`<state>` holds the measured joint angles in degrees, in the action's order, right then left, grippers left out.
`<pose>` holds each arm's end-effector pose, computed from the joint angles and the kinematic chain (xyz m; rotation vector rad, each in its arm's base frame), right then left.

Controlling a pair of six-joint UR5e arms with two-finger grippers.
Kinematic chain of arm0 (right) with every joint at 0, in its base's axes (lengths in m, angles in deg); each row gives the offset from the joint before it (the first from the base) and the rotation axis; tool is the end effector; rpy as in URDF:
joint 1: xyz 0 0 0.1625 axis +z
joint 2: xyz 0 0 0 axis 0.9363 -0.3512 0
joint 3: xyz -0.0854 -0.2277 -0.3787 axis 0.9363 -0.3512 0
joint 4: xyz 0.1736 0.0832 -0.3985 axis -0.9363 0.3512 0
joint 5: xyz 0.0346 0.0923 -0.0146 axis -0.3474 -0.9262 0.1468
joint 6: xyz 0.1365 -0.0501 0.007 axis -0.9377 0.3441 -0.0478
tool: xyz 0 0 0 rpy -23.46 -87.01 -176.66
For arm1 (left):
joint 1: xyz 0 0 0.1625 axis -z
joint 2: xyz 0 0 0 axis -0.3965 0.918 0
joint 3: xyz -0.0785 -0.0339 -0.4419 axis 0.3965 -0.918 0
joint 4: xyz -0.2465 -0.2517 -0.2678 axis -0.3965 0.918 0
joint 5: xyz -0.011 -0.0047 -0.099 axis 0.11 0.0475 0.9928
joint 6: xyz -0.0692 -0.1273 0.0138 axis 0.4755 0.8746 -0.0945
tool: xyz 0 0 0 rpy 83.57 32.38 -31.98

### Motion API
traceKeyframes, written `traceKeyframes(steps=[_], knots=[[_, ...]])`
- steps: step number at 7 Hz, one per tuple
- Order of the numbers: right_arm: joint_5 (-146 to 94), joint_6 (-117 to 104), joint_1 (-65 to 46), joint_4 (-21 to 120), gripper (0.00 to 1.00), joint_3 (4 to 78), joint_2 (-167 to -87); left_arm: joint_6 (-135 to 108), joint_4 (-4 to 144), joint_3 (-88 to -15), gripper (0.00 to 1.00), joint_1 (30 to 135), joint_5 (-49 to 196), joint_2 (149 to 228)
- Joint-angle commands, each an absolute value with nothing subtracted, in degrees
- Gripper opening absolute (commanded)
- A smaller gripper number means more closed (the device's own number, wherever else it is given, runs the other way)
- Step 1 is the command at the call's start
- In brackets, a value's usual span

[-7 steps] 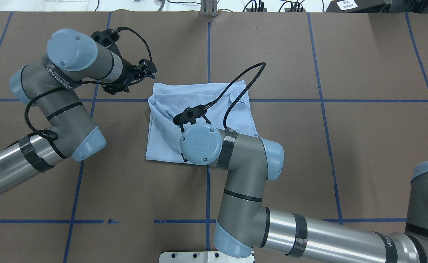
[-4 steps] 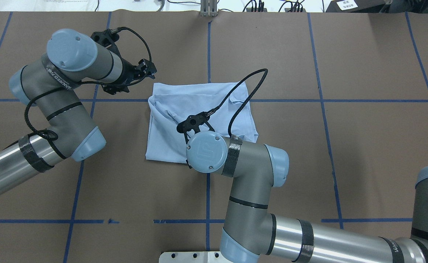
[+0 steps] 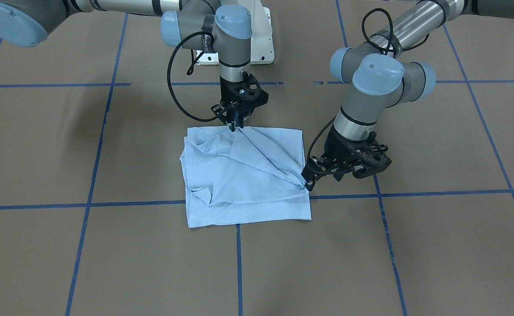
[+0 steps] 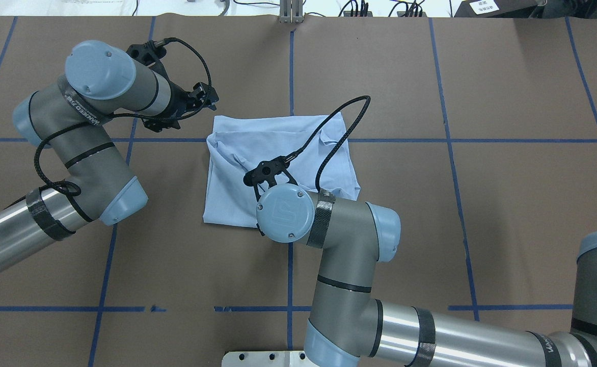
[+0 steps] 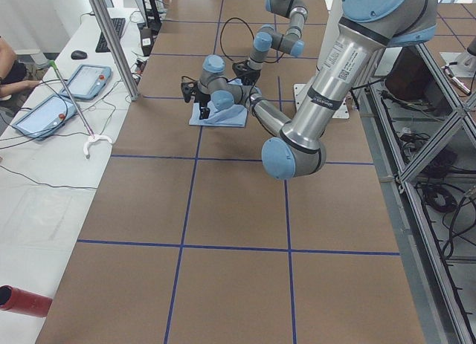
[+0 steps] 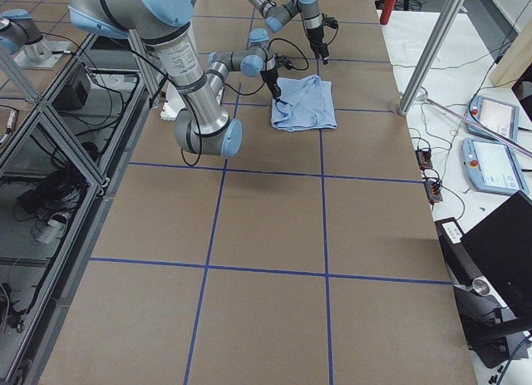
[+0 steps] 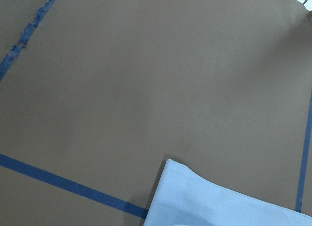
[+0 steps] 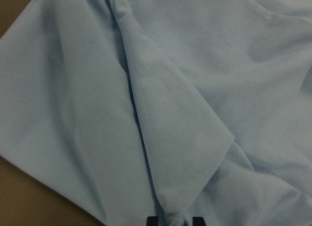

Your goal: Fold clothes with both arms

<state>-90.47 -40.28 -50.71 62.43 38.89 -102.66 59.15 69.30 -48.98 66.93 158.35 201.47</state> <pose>-0.6995 -0.3841 0.2134 0.4240 -0.6743 -0.3369 0.4972 -0.6007 0.3184 0.1466 1.0166 -0.5127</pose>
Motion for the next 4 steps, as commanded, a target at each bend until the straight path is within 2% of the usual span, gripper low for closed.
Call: traceKeyframes(steps=[1,2,3,4], knots=[[-90.0,-40.3,-50.7,62.4,0.29,38.7,-102.9,59.1,69.3,-48.8,1.00,66.8,158.3,201.5],[-89.5,-40.3,-50.7,62.4,0.20,38.5,-102.9,59.1,69.3,-48.8,1.00,66.8,158.3,201.5],[-89.5,-40.3,-50.7,62.3,0.00,38.6,-102.8,59.1,69.3,-48.8,1.00,66.8,158.2,201.4],[-89.5,-40.4,-50.5,62.3,0.00,39.0,-102.6,59.1,69.3,-48.7,1.00,66.7,158.2,201.5]])
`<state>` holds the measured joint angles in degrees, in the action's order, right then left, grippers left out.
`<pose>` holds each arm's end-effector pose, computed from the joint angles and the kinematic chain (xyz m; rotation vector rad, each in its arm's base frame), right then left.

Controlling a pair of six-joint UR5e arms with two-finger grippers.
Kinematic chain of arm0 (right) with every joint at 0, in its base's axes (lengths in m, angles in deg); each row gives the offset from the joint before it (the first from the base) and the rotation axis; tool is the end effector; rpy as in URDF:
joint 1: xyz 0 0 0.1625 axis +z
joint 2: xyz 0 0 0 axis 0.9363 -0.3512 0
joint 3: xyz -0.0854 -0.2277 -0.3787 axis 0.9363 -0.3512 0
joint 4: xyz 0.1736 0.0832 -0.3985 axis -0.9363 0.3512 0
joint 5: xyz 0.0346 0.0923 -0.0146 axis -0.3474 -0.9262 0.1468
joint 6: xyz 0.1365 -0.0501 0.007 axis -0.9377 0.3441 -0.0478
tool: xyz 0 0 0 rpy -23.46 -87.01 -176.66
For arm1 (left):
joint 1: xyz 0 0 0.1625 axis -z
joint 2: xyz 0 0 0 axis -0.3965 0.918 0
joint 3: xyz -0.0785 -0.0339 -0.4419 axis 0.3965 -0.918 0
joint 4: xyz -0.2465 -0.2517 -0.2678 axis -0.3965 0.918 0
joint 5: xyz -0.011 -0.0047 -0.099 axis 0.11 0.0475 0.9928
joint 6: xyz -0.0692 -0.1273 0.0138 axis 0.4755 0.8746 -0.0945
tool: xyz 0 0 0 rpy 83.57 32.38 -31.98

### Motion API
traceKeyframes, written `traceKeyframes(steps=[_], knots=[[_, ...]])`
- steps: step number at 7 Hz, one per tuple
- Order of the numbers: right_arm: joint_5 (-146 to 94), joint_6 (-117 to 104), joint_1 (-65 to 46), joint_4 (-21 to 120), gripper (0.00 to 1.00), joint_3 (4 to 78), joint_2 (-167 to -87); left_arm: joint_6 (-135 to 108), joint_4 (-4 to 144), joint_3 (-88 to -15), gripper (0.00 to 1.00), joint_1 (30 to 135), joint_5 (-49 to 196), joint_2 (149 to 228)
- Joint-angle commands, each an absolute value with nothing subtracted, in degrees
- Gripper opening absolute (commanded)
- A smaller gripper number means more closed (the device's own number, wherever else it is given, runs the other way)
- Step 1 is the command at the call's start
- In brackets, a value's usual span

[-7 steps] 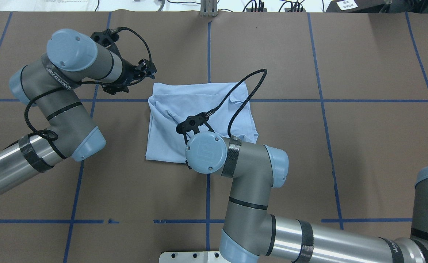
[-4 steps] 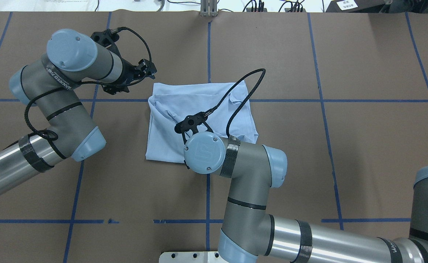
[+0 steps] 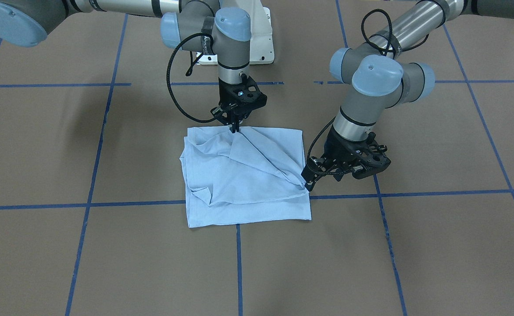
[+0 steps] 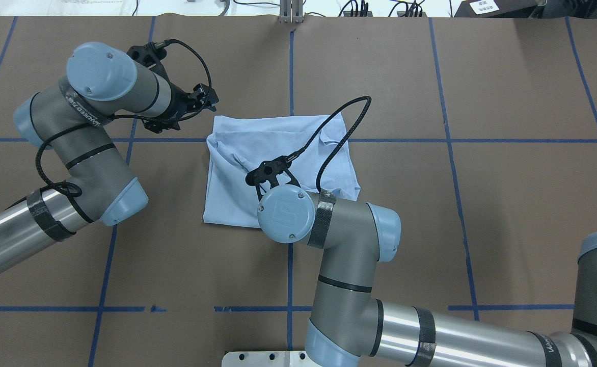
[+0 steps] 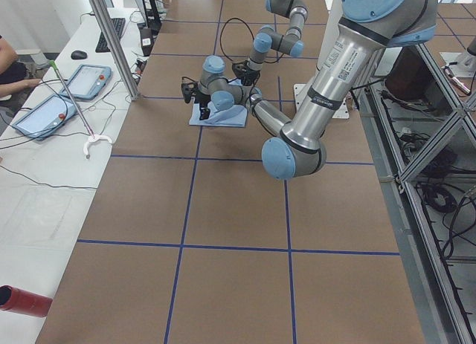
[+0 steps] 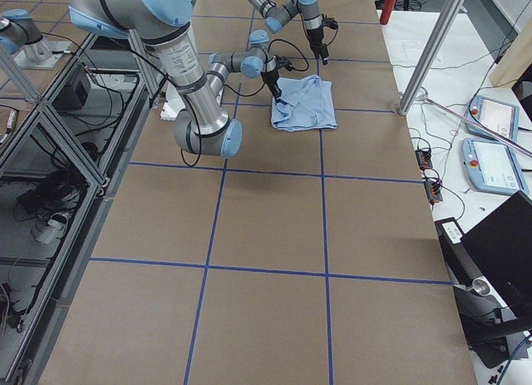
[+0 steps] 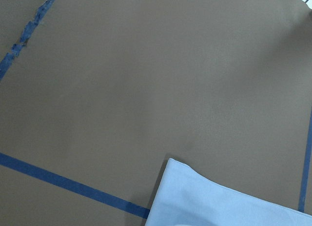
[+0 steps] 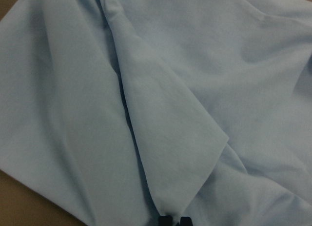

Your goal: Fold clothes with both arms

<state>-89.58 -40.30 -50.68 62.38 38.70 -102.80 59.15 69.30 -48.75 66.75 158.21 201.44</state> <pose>-0.6992 -0.3869 0.2166 0.4344 -0.6625 -0.3303 0.4995 -0.6000 0.3210 0.1452 1.0119 -0.5123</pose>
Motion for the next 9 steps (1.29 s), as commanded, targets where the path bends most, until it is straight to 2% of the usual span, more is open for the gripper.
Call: traceKeyframes(steps=[1,3,6,7,8,9], knots=[[-89.6,-40.3,-49.4,62.3,0.00,39.2,-102.6,59.1,69.3,-48.7,1.00,66.7,158.2,201.6],[-90.4,-39.9,-43.5,62.3,0.00,38.9,-102.7,59.1,69.3,-48.7,1.00,66.6,158.3,201.6],[-90.7,-35.4,-38.0,60.9,0.00,32.2,-102.6,59.3,69.1,-48.9,1.00,66.6,158.1,202.2],[-90.5,-35.6,-37.6,55.6,0.07,29.4,-102.6,59.2,69.1,-48.9,1.00,66.6,158.1,202.0],[-90.4,-35.5,-37.6,53.2,0.91,27.4,-102.5,59.1,69.1,-48.8,1.00,66.6,158.1,202.0],[-90.2,-35.5,-37.6,53.0,1.00,27.3,-101.9,59.1,69.1,-48.8,1.00,66.6,158.1,202.0]])
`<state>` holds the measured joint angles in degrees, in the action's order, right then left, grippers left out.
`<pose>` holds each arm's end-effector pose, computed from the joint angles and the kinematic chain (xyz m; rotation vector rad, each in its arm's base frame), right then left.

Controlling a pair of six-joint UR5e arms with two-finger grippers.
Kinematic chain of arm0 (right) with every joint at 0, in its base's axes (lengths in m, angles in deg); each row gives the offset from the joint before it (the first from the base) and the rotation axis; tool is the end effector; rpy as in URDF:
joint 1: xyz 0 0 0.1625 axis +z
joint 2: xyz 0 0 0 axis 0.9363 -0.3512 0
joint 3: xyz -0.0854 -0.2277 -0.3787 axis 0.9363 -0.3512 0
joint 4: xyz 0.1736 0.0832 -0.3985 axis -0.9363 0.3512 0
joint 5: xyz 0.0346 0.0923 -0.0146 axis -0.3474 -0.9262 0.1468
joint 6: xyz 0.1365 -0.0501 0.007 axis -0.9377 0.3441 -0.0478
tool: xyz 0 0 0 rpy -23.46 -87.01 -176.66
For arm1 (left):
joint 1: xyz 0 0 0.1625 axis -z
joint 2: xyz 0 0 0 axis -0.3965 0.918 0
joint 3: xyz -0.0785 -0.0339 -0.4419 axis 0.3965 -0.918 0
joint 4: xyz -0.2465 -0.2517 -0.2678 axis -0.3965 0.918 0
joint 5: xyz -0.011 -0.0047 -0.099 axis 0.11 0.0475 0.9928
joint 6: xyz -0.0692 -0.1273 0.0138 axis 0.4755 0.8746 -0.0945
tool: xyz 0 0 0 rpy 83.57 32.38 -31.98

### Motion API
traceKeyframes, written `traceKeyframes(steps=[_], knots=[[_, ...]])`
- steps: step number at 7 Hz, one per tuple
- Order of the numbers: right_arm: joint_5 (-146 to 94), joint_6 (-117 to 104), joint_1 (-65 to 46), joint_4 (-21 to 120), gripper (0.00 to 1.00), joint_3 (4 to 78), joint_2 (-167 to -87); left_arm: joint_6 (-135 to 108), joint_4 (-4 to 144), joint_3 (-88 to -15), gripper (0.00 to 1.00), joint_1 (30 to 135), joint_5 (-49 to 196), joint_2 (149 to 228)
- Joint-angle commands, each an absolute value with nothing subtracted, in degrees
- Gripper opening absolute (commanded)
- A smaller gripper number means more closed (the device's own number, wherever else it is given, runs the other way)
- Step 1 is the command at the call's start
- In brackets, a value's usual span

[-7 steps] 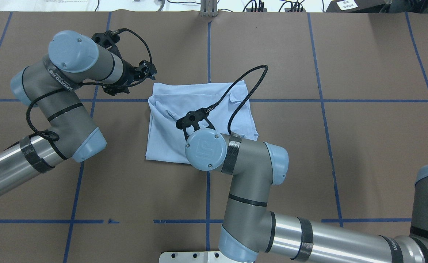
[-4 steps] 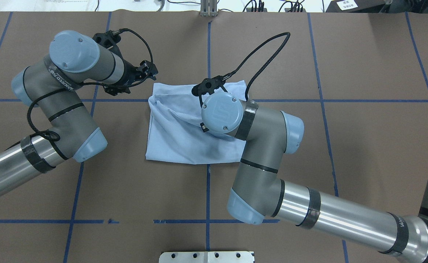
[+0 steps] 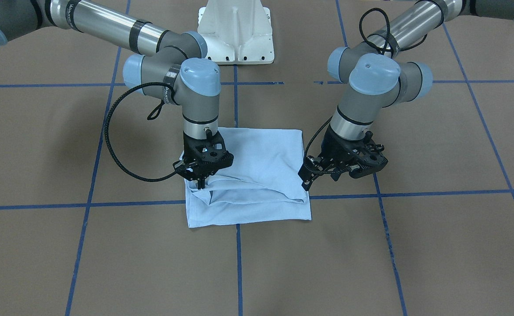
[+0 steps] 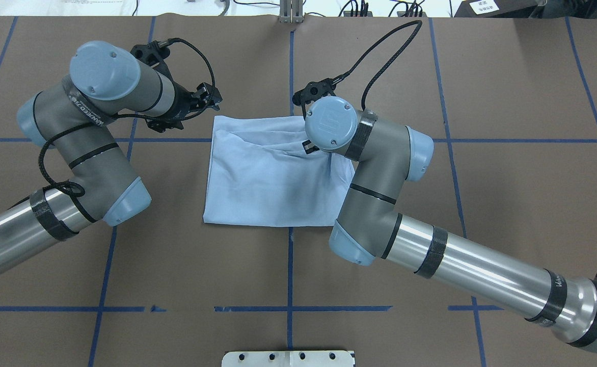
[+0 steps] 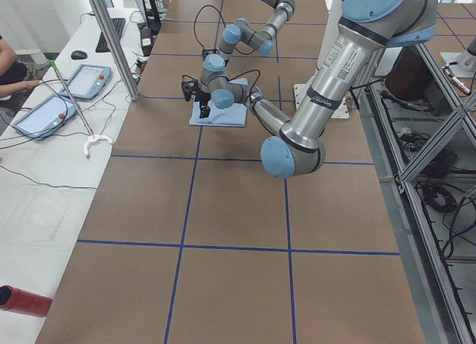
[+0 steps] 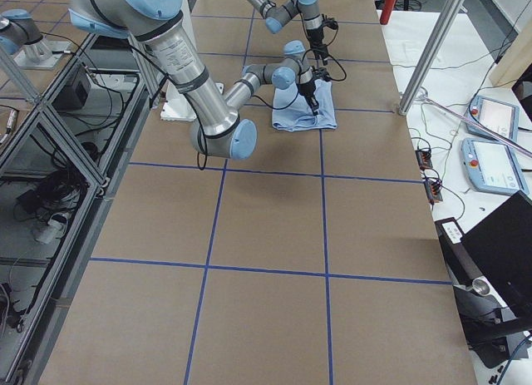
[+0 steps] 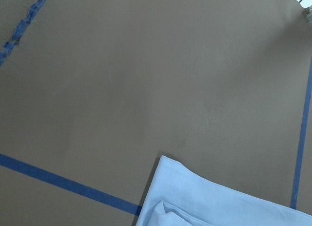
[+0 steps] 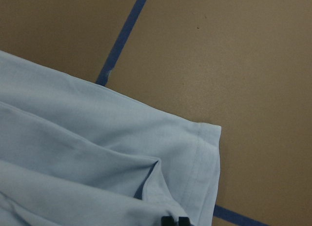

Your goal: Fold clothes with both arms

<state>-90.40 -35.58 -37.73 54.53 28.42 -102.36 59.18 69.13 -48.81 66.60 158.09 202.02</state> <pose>-0.6367 -0.5572 0.2756 0.4974 -0.5672 -0.2016 0.5019 -0.5999 0.3131 0.1490 1.0188 -0.5093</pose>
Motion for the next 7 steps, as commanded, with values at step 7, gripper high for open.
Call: traceKeyframes(steps=[7], knots=[[-125.6,-10.9,-7.3,65.0,1.00,26.6,-103.5,11.8,52.1,-56.5,1.00,86.8,167.6,195.9]])
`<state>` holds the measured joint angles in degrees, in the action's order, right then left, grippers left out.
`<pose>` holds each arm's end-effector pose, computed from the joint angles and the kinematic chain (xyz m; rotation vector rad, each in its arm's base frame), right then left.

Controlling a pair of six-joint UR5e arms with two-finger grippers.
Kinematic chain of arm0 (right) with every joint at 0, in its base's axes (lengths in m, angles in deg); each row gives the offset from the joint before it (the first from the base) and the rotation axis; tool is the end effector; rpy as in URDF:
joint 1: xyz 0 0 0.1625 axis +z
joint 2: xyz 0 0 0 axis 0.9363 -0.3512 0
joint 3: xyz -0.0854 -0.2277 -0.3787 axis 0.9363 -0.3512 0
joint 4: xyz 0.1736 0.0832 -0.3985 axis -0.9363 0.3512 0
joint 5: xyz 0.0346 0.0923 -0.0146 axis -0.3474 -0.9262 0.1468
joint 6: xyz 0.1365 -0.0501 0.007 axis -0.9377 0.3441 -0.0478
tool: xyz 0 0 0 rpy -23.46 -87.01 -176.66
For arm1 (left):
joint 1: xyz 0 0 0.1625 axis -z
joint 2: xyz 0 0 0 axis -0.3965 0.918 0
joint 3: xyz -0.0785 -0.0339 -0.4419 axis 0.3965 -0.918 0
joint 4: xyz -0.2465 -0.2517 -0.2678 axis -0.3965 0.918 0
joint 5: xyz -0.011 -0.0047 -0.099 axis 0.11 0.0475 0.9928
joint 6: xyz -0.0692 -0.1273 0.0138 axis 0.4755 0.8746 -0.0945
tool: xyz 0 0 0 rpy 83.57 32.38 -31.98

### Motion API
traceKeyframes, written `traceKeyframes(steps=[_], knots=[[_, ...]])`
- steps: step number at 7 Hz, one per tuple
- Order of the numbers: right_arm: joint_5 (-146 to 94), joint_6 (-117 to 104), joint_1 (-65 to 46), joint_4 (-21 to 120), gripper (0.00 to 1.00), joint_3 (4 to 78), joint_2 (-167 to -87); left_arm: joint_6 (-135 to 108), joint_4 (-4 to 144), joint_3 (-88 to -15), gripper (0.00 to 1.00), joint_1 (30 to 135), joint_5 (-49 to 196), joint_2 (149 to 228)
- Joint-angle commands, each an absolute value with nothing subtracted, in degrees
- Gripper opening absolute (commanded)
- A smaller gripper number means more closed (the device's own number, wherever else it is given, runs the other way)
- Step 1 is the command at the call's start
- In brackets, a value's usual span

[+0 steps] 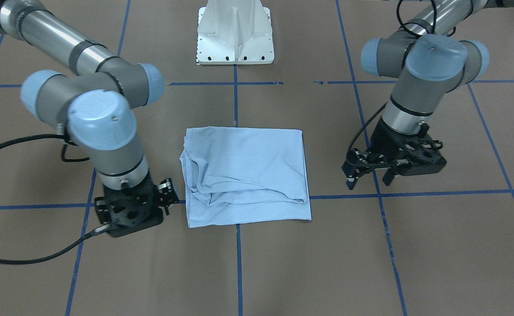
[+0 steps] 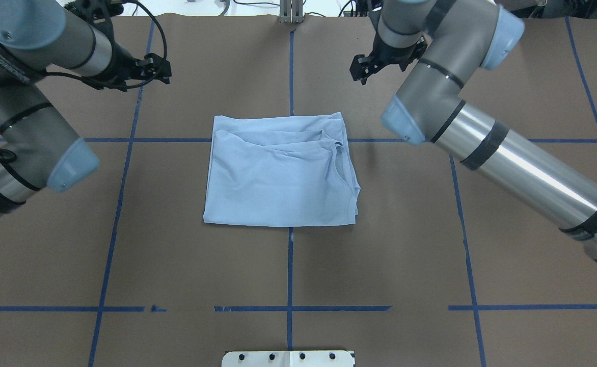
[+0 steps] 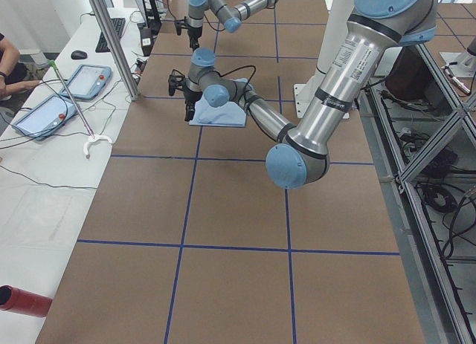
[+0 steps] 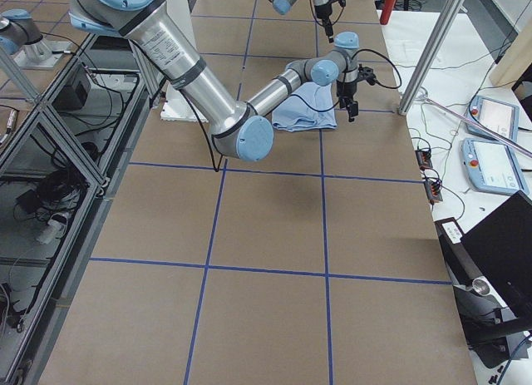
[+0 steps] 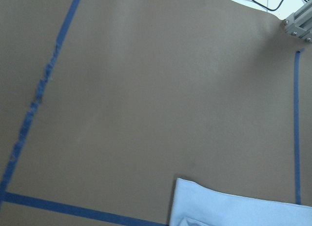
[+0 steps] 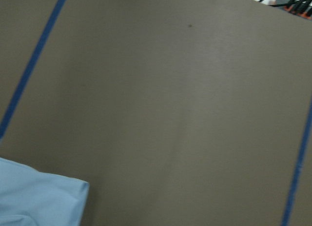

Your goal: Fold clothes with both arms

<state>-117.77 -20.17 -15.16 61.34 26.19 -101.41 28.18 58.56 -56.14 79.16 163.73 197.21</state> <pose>-0.4264 -0.7160 0.2908 0.2772 -0.6817 -0.2316 0.3444 -0.6484 0.3378 0.3393 0.8481 -0.2007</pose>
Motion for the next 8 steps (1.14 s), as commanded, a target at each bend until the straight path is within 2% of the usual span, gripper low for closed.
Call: traceKeyframes(steps=[1,2,4,5,6,7,8], knots=[[-129.3,2.0,-0.2,67.9,1.00,27.0,-108.0,-1.8,49.9,-56.0,1.00,93.8,171.2,193.9],[-131.8,12.9,5.1,70.1,1.00,27.4,-113.8,-10.5,49.2,-55.6,1.00,98.8,173.0,190.6],[-132.9,24.1,12.1,82.6,1.00,30.7,-118.7,-31.8,48.8,-55.9,1.00,105.1,173.5,181.3],[-135.5,28.4,13.9,83.3,1.00,33.8,-125.6,-41.6,49.2,-55.5,1.00,109.7,174.0,176.6],[-139.9,27.8,14.1,79.6,1.00,35.1,-129.6,-42.6,49.8,-56.0,1.00,112.7,180.4,172.3],[-139.2,22.3,14.1,78.4,1.00,35.7,-129.9,-42.5,49.9,-54.7,1.00,112.8,183.8,171.5],[-138.6,15.4,14.0,76.5,1.00,35.1,-129.7,-43.1,49.8,-50.2,1.00,112.9,183.8,171.2]])
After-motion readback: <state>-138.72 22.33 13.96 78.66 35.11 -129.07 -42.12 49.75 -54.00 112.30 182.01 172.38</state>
